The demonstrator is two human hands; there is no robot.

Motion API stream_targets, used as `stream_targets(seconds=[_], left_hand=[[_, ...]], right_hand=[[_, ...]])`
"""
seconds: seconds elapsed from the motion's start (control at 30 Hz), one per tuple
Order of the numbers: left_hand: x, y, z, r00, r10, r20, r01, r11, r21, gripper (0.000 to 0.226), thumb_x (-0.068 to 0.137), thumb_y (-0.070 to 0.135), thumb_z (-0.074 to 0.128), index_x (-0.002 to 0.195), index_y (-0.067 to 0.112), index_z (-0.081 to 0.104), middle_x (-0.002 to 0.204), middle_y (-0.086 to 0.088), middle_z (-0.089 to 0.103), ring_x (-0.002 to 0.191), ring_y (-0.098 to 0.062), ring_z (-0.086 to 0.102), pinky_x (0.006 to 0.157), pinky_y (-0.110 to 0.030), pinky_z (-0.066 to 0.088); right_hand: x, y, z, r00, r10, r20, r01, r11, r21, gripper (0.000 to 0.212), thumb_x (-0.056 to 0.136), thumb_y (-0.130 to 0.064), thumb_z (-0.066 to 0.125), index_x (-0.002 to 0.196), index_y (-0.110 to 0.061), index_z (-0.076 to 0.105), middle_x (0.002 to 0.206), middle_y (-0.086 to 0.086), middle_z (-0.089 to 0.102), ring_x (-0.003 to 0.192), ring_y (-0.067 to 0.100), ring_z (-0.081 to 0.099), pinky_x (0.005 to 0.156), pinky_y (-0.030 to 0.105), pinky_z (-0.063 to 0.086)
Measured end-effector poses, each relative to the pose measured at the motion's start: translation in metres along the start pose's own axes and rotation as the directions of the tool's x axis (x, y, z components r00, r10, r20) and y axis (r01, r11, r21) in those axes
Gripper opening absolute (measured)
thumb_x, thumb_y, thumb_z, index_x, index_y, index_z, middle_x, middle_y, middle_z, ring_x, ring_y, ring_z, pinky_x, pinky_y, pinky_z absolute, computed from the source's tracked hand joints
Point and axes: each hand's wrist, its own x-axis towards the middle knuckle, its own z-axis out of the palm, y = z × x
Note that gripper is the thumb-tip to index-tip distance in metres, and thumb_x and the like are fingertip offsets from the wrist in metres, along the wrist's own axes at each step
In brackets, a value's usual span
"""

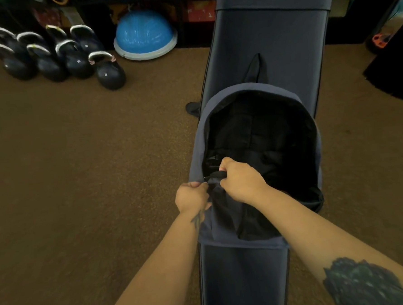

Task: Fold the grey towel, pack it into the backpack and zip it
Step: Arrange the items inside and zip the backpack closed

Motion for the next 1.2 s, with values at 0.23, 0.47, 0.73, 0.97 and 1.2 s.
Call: stream_targets(seconds=[0.23,0.47,0.73,0.97,1.2], left_hand=[[-0.01,-0.005,-0.001,0.919,0.389,0.056,-0.375,0.823,0.427,0.016,0.085,0.013,0.06,0.099,0.02,0.056,0.103,-0.003,0.059,0.091,-0.02,0.058,0.076,-0.032,0.048],[-0.013,-0.001,-0.006,0.882,0.463,0.086,-0.426,0.706,0.565,0.02,0.09,0.018,0.053,0.109,0.014,0.059,0.112,-0.007,0.055,0.097,-0.026,0.056,0.078,-0.036,0.046],[-0.004,-0.002,-0.014,0.907,0.412,0.088,-0.399,0.774,0.491,0.023,0.094,0.022,0.049,0.113,0.014,0.06,0.116,-0.008,0.061,0.102,-0.024,0.059,0.081,-0.035,0.048],[0.004,-0.002,-0.019,0.912,0.393,0.117,-0.4,0.791,0.463,0.02,0.094,0.031,0.046,0.098,0.018,0.062,0.098,-0.012,0.065,0.087,-0.029,0.063,0.079,-0.045,0.053],[-0.007,-0.002,-0.028,0.832,0.541,0.124,-0.509,0.655,0.559,0.023,0.095,0.029,0.048,0.1,0.013,0.063,0.097,-0.003,0.06,0.086,-0.021,0.06,0.075,-0.039,0.052]], right_hand=[[0.0,0.002,-0.003,1.0,-0.005,0.006,0.005,1.0,0.025,0.015,0.087,-0.013,0.052,0.1,-0.017,0.048,0.088,0.009,0.064,0.079,0.027,0.062,0.07,0.04,0.052],[0.003,0.003,-0.001,1.0,-0.023,-0.01,0.023,0.999,0.031,0.016,0.089,-0.012,0.051,0.103,-0.017,0.045,0.083,0.007,0.062,0.073,0.025,0.061,0.064,0.041,0.051],[0.009,0.005,0.003,0.991,-0.066,-0.117,0.063,0.997,-0.034,0.035,0.086,-0.003,0.048,0.114,-0.022,0.039,0.078,-0.001,0.058,0.074,0.024,0.061,0.07,0.038,0.046],[0.008,0.003,0.016,0.799,-0.533,-0.279,0.301,0.756,-0.582,0.04,0.062,-0.004,0.068,0.099,-0.017,0.059,0.097,0.007,0.056,0.09,0.029,0.053,0.073,0.041,0.043],[0.013,-0.008,0.037,0.83,-0.54,-0.143,0.377,0.73,-0.57,0.022,0.09,-0.023,0.05,0.106,-0.02,0.066,0.105,0.0,0.061,0.102,0.023,0.052,0.084,0.038,0.039]])
